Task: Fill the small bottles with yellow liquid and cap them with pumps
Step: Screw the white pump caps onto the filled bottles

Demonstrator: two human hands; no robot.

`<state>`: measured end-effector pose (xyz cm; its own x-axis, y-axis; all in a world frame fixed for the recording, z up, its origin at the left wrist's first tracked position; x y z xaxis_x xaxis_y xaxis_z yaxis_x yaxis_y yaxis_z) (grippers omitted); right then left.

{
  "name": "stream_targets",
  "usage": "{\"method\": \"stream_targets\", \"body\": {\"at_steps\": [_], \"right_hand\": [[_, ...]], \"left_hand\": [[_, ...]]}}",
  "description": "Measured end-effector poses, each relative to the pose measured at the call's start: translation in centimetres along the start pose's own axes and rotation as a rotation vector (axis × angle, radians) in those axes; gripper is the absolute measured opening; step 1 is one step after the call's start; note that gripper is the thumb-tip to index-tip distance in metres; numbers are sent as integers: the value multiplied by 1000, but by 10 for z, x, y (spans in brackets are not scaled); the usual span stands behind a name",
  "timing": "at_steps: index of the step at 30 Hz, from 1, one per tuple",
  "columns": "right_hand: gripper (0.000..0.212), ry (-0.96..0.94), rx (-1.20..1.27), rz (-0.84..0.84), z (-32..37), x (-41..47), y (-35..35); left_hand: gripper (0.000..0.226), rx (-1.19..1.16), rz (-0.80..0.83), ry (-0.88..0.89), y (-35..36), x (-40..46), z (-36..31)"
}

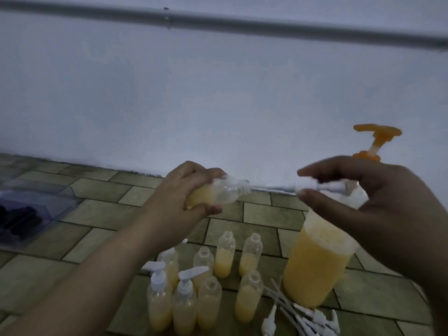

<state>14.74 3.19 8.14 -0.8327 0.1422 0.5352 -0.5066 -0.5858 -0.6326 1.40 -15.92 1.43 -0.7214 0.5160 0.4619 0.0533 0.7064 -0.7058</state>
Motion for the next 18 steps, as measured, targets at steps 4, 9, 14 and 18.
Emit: {"method": "stream_targets", "body": {"at_steps": [4, 9, 14, 18], "right_hand": [[33, 0, 152, -28, 4, 13, 28], [59, 145, 418, -74, -3, 19, 54], [26, 217, 975, 25, -10, 17, 69], [40, 264, 918, -23, -17, 17, 79]], "left_hand": [[44, -153, 34, -2, 10, -10, -21], [30, -505, 81, -95, 26, -22, -22], [23, -625, 107, -143, 27, -25, -21], [28, -594, 115, -162, 27, -29, -24]]}}
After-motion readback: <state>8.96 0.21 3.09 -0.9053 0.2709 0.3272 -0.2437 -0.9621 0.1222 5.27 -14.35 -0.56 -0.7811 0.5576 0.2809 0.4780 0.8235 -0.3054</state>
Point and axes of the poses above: each hand's wrist, its own x-axis towards the middle knuckle, its own y-axis out of the palm, z = x × y, the point moved 3 cm from there along x, towards the middle knuckle, and after that the axes turned 8 degrees about x, right-handed, at the moved point
